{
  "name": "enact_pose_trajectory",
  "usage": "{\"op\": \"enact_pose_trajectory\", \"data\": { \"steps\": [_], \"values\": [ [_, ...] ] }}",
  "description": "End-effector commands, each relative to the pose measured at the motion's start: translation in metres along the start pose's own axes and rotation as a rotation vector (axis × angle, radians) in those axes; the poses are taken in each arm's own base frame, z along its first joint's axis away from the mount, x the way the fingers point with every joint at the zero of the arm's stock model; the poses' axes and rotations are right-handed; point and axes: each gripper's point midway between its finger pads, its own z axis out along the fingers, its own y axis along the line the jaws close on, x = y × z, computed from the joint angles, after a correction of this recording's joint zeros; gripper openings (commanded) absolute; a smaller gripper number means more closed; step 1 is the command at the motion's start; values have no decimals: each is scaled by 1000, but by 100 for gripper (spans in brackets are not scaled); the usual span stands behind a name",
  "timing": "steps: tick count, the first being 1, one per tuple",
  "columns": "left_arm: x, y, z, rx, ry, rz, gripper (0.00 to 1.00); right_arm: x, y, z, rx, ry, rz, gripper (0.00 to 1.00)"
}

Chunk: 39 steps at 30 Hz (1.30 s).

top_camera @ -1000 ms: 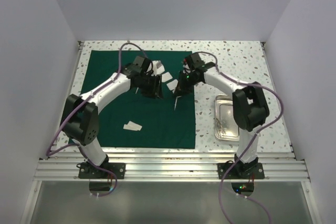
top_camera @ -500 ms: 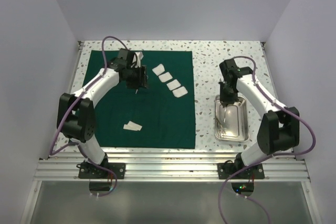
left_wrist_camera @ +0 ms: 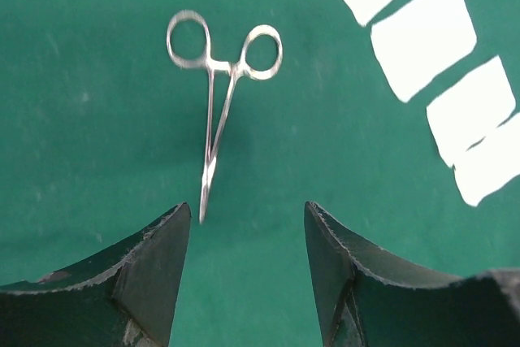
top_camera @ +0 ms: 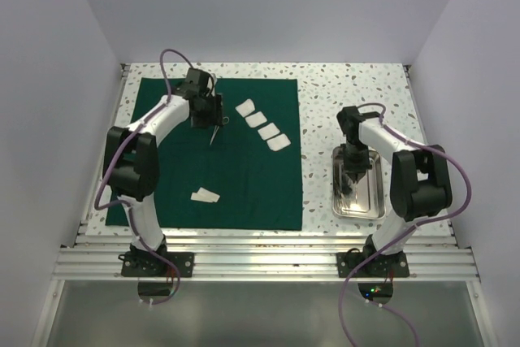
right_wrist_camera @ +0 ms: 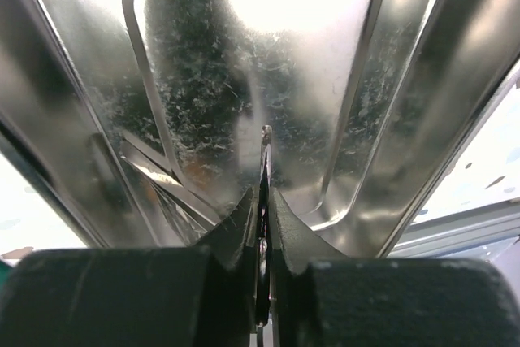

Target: Prepare the surgical pack

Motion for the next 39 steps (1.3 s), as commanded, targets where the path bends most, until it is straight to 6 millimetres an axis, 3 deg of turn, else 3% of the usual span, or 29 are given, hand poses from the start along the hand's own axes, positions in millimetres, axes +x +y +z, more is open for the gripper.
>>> {"op": "enact_pose_trajectory", "data": {
  "steps": [1, 3, 9, 13, 21, 32, 39],
  "values": [
    [-34, 2, 10, -19, -92, 23, 62, 5, 3, 3, -14, 11, 0, 8],
    [-38, 2, 20, -22, -86, 27, 62, 6, 5, 2, -31, 14, 1, 13],
    [-37, 10, 39, -57, -75, 46, 59, 7, 11, -11, -89, -3, 21, 43],
    [-29, 18, 47, -112, -60, 67, 53, 0, 13, -28, -121, -45, 38, 52],
    [-7, 22, 59, -201, -7, 125, 45, -27, 23, -74, -231, -167, 68, 57],
    [22, 37, 79, -257, 73, 147, 38, -36, 33, -89, -310, -215, 65, 58],
    [27, 34, 84, -224, 79, 156, 16, -44, 43, -96, -360, -226, 71, 58]
  ]
}}
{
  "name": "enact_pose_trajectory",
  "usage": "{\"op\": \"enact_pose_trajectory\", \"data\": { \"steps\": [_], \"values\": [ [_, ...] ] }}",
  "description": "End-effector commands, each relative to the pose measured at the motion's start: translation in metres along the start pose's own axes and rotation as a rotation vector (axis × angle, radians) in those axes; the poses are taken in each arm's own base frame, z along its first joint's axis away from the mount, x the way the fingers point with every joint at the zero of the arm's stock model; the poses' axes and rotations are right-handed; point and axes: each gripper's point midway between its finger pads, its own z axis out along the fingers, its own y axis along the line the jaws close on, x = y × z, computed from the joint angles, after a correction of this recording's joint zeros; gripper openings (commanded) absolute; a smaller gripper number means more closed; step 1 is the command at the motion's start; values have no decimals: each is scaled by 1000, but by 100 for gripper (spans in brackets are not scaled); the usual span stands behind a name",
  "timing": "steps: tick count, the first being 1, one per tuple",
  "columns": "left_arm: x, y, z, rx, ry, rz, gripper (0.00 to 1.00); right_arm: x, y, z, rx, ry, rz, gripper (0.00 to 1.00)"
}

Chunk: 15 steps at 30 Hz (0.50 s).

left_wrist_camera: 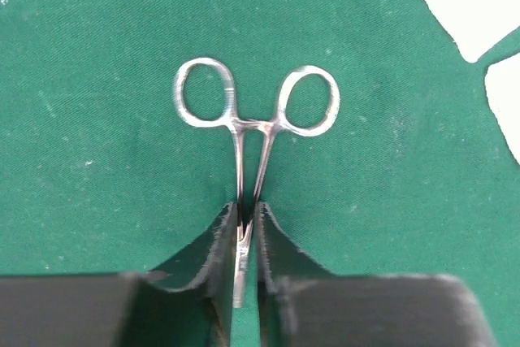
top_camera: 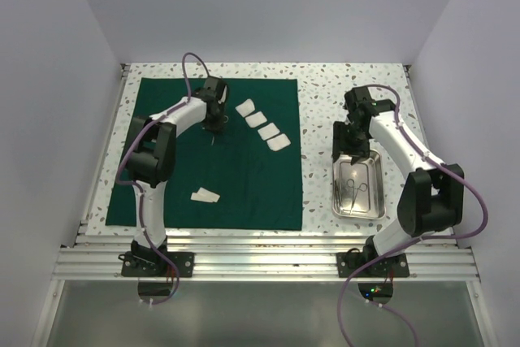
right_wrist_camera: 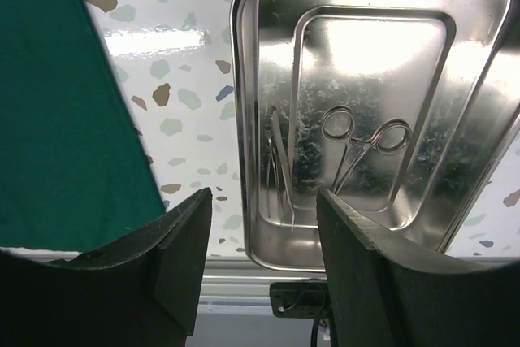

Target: Prepare the surgical pack

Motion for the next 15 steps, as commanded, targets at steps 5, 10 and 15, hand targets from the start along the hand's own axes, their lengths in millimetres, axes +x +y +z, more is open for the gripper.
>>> {"op": "enact_pose_trajectory", "data": {
  "steps": [5, 10, 15],
  "values": [
    [11, 4, 11, -8, 34, 28, 0, -24, 34, -19, -129, -78, 7, 58],
    [3, 1, -5, 18, 27, 16, 0, -31, 84, -23, -249, -90, -43, 58],
    [-4, -9, -30, 94, 17, -11, 0, -41, 138, -20, -418, -83, -10, 58]
  ]
}}
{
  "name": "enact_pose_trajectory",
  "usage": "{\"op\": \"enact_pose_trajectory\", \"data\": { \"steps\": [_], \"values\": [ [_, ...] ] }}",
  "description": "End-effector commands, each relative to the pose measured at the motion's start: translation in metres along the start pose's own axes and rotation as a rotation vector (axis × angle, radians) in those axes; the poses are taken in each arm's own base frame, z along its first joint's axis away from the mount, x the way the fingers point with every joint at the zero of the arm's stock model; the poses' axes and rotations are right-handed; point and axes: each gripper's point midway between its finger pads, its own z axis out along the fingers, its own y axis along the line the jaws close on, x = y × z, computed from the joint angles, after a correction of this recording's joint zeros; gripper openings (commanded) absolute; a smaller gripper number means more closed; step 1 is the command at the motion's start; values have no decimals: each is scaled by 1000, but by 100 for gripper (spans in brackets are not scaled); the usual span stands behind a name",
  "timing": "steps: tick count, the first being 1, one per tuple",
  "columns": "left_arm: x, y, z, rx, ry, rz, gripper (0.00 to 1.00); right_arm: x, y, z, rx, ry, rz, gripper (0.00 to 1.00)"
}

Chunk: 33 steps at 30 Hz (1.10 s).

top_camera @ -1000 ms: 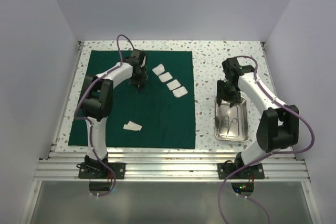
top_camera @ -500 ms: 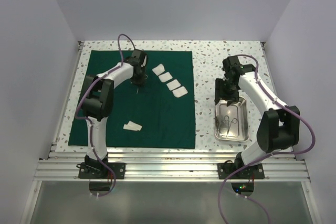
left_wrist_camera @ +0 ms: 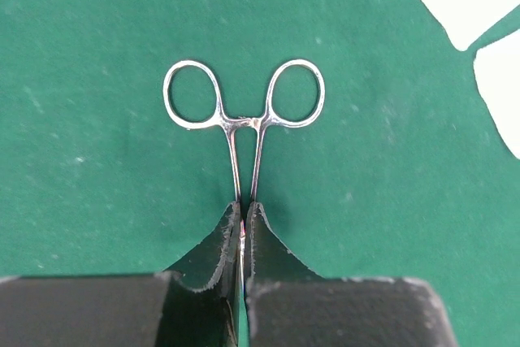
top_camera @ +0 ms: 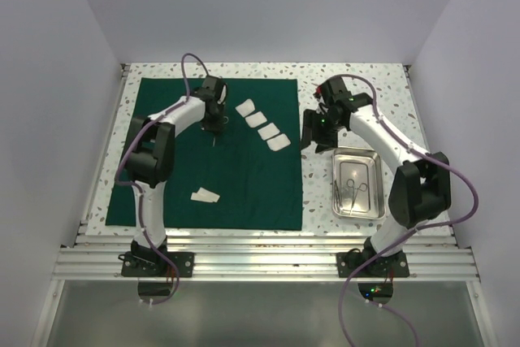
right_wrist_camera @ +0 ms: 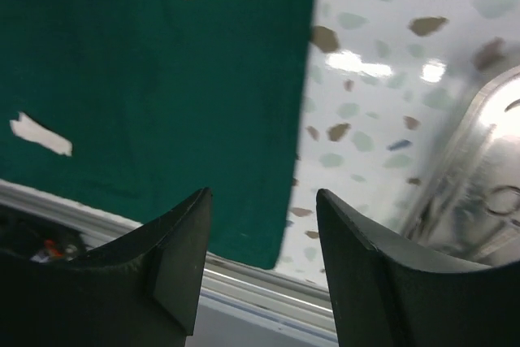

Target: Prepare the surgical pack

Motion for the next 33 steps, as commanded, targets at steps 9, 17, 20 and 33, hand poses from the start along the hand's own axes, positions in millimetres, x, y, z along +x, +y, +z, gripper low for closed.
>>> {"op": "enact_pose_trajectory", "data": {
  "steps": [9, 17, 20, 33],
  "values": [
    [9, -22, -53, 180, 7, -54, 0, -29, 86, 37, -305, 24, 109, 57],
    [23, -15, -43, 140, 29, -58, 32, -27, 93, 39, -317, 32, 91, 57],
    [25, -16, -38, 129, 25, -55, 38, -21, 89, 39, -304, 38, 83, 56],
    [41, -18, -9, 56, 70, 2, 37, -16, 80, 38, -270, 40, 55, 57]
  ]
}}
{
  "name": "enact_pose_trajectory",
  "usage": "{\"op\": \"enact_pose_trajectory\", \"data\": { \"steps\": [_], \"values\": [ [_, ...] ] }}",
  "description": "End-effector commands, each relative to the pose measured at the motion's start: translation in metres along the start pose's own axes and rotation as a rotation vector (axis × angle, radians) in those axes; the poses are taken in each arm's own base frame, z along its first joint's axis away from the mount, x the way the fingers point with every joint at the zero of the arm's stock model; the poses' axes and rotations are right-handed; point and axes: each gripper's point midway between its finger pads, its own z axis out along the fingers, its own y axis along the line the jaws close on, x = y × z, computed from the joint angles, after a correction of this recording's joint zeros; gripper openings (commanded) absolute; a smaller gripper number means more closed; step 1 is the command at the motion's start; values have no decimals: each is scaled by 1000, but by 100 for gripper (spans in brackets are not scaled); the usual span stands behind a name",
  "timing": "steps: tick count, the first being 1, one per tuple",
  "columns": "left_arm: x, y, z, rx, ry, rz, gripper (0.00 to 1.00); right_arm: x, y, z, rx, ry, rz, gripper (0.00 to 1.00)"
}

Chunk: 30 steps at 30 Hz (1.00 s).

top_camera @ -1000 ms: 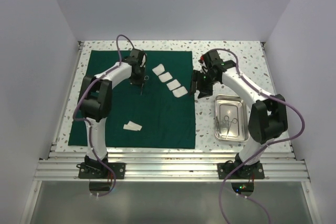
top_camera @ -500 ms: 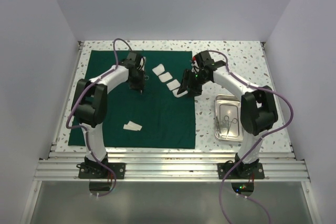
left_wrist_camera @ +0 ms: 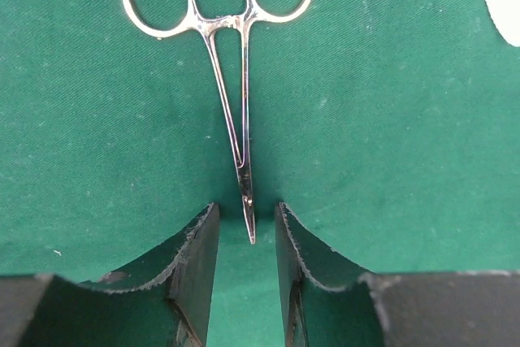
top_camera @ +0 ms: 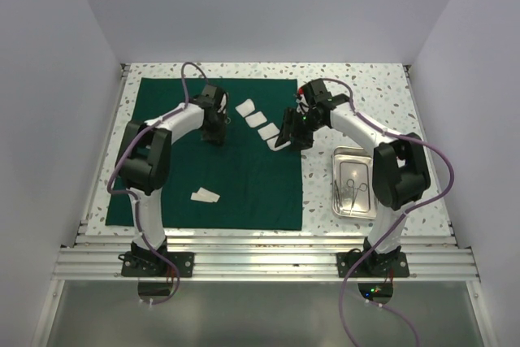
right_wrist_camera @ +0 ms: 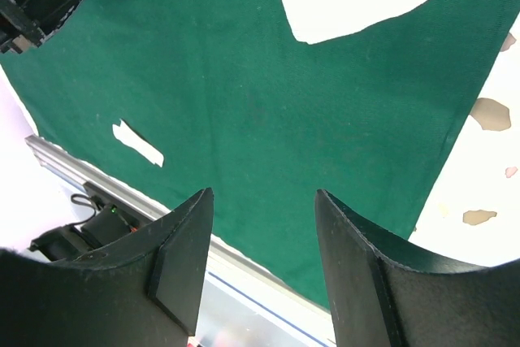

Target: Prepare the surgical pack

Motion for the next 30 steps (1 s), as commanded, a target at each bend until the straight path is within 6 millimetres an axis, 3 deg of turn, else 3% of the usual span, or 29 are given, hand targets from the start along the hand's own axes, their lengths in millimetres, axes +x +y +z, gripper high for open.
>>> {"op": "enact_pose_trajectory", "data": {
  "steps": [1, 4, 12, 18, 22, 30],
  "values": [
    [-1, -4, 13, -27, -10, 29, 36, -4, 11, -16, -19, -40, -38, 56],
    [4, -3, 19, -36, 4, 33, 31, -5, 10, -14, -16, -36, -39, 56],
    [-5, 1, 8, -49, -14, 54, 0, -4, 13, -5, -19, -24, -55, 56],
    [-24, -11, -23, 5, -40, 45, 0, -3, 34, 8, -104, -1, -84, 56],
    [-22, -27, -43, 105, -42, 12, 0, -12, 50, 16, -170, -28, -58, 57],
    [-3, -39, -53, 191, 3, -19, 0, -25, 74, 49, -266, -1, 91, 58]
  ]
}}
